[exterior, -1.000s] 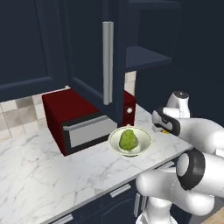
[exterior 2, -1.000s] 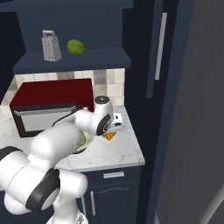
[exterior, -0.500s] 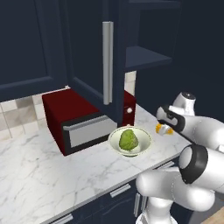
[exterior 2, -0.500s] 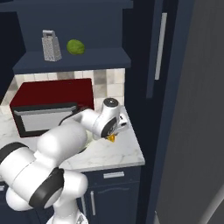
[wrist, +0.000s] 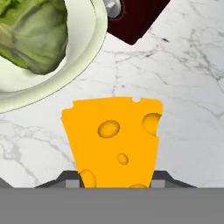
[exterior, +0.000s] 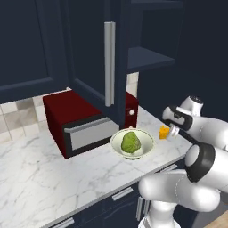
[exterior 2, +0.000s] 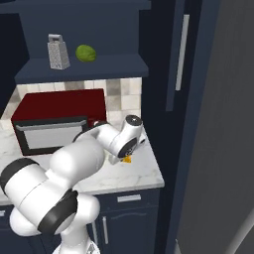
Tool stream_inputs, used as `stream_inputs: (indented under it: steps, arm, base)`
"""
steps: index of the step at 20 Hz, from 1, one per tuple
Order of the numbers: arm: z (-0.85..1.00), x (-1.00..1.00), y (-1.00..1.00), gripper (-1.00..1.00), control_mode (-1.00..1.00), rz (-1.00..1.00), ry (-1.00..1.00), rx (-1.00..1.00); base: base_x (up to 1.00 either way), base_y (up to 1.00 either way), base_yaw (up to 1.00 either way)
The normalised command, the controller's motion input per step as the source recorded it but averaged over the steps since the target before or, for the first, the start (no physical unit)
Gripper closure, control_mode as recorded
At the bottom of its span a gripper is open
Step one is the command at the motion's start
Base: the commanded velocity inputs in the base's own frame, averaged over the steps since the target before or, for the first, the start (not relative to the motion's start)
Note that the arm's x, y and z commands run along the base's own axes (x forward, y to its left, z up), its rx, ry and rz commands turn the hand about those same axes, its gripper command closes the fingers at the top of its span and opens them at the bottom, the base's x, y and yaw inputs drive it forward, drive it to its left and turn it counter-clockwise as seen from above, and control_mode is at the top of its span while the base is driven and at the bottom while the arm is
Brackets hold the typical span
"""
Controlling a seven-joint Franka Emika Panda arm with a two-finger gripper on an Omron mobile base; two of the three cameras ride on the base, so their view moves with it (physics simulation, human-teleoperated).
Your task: Pick the cheese from the fridge and the cheese grater from the cabinet and place them next to the salad bowl.
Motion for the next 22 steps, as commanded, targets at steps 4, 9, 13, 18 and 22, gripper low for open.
stream_inputs:
  steps: [4, 9, 13, 18, 22]
  arm:
    - [-0.14, 0.00, 0.00, 1.00, -1.00, 0.09, -0.02, -0.02]
    - [-0.37, 0.07, 0.00, 1.00, -1.00, 0.00, -0.01, -0.01]
    - [-0.47, 0.11, 0.00, 1.00, -1.00, 0.00, 0.00, 0.00]
    - [-0.06, 0.25, 0.00, 1.00, -1.00, 0.00, 0.00, 0.00]
    - [0.00, 0.30, 0.00, 1.00, -1.00, 0.00, 0.00, 0.00]
  base:
    - [0.00, 0.00, 0.00]
    - [0.00, 0.00, 0.00]
    - [0.00, 0.00, 0.00]
    - [0.00, 0.00, 0.00]
    - [0.00, 0.00, 0.00]
